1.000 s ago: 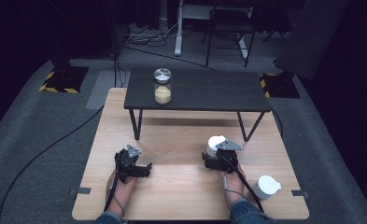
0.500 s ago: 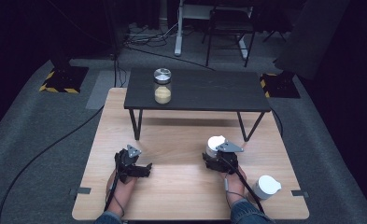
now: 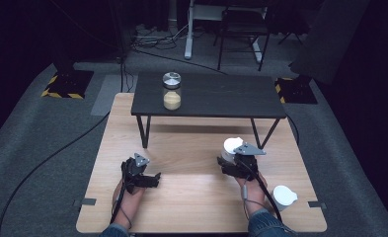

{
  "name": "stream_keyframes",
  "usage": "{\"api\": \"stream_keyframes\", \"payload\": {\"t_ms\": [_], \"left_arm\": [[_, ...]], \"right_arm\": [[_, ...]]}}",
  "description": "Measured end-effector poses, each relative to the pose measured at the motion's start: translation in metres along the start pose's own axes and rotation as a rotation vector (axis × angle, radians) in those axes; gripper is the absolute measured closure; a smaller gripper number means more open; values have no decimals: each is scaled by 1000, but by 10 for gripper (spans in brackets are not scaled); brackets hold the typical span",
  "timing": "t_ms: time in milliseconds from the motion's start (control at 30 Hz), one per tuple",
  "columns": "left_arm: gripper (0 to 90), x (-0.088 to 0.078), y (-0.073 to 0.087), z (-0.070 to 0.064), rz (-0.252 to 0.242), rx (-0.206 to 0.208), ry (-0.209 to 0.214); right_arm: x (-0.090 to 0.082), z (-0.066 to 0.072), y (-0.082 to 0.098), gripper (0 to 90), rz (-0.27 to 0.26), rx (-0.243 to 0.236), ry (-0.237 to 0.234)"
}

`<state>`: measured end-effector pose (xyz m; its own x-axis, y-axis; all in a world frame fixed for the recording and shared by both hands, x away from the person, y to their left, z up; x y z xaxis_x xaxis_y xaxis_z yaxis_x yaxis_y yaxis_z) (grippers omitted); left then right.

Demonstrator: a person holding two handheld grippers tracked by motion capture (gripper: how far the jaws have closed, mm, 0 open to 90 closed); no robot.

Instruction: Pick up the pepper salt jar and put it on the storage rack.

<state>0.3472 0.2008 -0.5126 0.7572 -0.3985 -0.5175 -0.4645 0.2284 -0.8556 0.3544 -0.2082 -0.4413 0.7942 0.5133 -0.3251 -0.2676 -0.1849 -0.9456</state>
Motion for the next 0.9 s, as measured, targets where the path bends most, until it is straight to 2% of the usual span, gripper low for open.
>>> {"api": "stream_keyframes", "payload": {"t_ms": [400,633,900], "left_arm": [[22,0,0,0,0,0,-1],[20,0,0,0,0,0,-3],[20,1,0,0,-4,2,-6]], "right_arm": [[-18,-9,-45,298,-24,-9,10],[-19,-11,-78,298,-53,-10,3],[-18,-7,-119,298,-65,-36,-7]]}}
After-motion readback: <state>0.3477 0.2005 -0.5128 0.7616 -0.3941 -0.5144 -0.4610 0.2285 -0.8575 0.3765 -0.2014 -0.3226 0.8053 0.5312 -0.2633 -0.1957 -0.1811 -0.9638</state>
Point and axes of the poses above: each handheld gripper's, and its own axes: x roughly forward along the jaws, y roughly out of its underside, z roughly to its left, the point moved 9 cm from there along x, roughly forward along the jaws, and after that the axes turned 15 degrees about -z, right-handed, at the moved point
